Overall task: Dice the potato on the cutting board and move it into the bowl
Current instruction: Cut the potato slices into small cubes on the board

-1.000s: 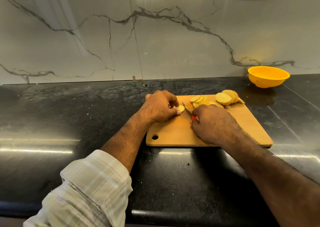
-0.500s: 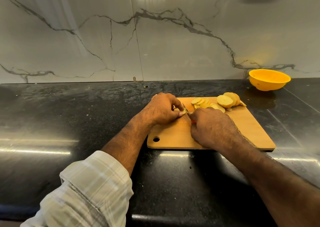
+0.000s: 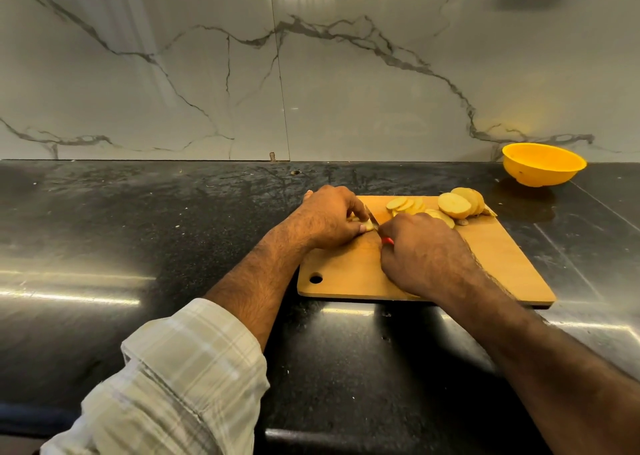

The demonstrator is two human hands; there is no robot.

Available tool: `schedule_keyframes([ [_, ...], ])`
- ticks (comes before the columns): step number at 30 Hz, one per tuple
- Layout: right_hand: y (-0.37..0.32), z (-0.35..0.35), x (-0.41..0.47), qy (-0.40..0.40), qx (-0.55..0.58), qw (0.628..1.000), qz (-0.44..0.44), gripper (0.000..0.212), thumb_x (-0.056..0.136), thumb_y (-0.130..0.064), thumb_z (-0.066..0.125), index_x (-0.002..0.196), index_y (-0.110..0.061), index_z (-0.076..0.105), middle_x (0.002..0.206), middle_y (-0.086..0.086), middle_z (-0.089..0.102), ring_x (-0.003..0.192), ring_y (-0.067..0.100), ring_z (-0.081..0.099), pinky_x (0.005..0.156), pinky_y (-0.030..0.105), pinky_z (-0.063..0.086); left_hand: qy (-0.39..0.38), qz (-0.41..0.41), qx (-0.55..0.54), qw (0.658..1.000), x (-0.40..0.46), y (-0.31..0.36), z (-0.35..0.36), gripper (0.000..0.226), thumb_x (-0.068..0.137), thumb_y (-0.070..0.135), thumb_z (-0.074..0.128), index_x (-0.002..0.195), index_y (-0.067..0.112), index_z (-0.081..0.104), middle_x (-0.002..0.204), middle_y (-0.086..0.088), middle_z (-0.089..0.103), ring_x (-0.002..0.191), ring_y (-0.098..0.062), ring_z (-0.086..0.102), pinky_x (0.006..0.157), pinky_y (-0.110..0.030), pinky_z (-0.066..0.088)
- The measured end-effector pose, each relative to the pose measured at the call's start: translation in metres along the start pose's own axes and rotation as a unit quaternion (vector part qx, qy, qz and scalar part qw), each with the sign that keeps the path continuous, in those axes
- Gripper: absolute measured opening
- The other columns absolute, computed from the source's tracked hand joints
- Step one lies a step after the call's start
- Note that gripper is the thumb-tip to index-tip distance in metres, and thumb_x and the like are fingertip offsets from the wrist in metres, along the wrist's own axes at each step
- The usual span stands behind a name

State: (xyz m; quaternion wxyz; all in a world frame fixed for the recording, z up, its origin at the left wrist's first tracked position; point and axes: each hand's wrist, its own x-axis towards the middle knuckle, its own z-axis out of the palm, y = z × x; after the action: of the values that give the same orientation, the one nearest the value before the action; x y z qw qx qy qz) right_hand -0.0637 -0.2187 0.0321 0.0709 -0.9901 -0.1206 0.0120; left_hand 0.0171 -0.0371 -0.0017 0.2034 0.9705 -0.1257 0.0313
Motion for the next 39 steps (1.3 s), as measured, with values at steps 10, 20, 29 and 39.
schedule_keyframes([
  [10,-0.01,-0.001,0.007,-0.011,-0.036,0.999,-0.023,0.04,0.098,-0.035,0.066,0.136,-0.023,0.057,0.126,0.002,0.063,0.111,0.021,0.059,0.09,0.037,0.057,-0.004,0.011,-0.006,1.0,0.003,0.001,0.001,0.014,0.091,0.04,0.079,0.105,0.038,0.08,0.129,0.013,0.067,0.129,-0.015,0.056,0.114,-0.055,0.042],
  [20,0.0,0.002,-0.001,0.018,-0.017,0.999,-0.029,0.035,0.1,-0.038,0.057,0.134,-0.03,0.063,0.123,0.0,0.065,0.107,0.021,0.061,0.081,0.036,0.056,-0.001,-0.003,0.038,0.999,-0.006,0.0,-0.007,0.019,0.094,0.045,0.076,0.112,0.041,0.077,0.134,0.02,0.064,0.14,-0.013,0.047,0.121,-0.07,0.015],
  [29,-0.017,0.001,0.008,-0.015,-0.068,0.996,-0.048,0.034,0.099,-0.035,0.062,0.131,-0.023,0.058,0.121,0.003,0.061,0.109,0.021,0.058,0.089,0.039,0.057,-0.013,-0.011,0.061,0.998,-0.004,0.005,-0.009,0.018,0.094,0.044,0.075,0.111,0.042,0.078,0.138,0.017,0.063,0.141,-0.015,0.045,0.119,-0.066,0.021],
  [39,0.005,0.005,0.01,0.049,0.033,0.997,-0.044,0.042,0.1,-0.039,0.059,0.141,-0.031,0.063,0.128,-0.003,0.067,0.111,0.019,0.061,0.084,0.036,0.059,0.026,-0.029,0.058,0.998,-0.009,0.002,-0.006,0.014,0.09,0.044,0.079,0.103,0.038,0.078,0.125,0.018,0.067,0.132,-0.013,0.051,0.119,-0.061,0.024],
])
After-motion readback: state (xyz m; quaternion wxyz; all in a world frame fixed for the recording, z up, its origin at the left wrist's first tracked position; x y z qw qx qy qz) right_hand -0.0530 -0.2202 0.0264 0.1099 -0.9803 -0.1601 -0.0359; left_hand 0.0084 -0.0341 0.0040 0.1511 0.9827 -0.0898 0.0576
